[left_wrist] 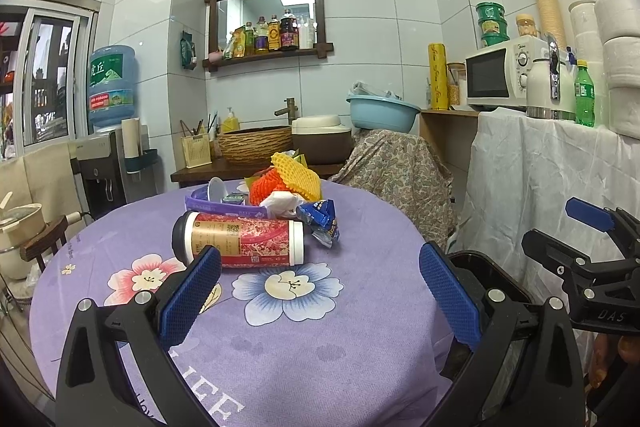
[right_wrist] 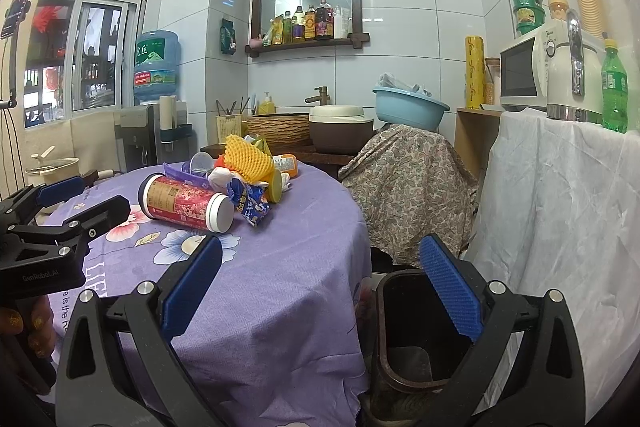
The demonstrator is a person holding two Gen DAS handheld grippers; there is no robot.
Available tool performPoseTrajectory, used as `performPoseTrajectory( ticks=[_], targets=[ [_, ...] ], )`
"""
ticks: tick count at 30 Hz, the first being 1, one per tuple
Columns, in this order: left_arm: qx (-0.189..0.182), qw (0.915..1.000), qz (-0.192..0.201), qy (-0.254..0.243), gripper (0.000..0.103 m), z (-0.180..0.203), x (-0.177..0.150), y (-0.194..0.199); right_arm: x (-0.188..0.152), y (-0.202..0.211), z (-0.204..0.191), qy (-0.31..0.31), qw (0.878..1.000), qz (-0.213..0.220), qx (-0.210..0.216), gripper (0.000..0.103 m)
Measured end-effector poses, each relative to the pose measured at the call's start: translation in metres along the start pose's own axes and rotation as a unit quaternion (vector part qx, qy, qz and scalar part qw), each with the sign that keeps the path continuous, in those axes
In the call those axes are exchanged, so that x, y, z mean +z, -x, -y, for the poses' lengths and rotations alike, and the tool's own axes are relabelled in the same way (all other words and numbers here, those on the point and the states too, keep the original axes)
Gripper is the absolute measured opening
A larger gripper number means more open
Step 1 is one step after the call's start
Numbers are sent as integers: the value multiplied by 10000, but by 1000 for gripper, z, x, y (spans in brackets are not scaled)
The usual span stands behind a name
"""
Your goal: Collect trash
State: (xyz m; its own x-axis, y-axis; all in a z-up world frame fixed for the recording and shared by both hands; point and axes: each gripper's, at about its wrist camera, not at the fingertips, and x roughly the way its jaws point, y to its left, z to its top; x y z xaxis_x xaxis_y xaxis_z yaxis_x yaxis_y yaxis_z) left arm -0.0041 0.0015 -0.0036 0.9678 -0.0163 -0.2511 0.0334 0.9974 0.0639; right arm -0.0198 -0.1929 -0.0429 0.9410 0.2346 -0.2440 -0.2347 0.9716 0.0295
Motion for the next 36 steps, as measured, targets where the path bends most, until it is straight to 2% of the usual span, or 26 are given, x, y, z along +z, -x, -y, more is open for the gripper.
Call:
performPoseTrajectory(
  ticks=[36],
  targets=[
    [-9, 10000, -19, 3, 98, 2, -2, 0, -2, -1, -2, -27, 10000, -28, 8, 98]
  ],
)
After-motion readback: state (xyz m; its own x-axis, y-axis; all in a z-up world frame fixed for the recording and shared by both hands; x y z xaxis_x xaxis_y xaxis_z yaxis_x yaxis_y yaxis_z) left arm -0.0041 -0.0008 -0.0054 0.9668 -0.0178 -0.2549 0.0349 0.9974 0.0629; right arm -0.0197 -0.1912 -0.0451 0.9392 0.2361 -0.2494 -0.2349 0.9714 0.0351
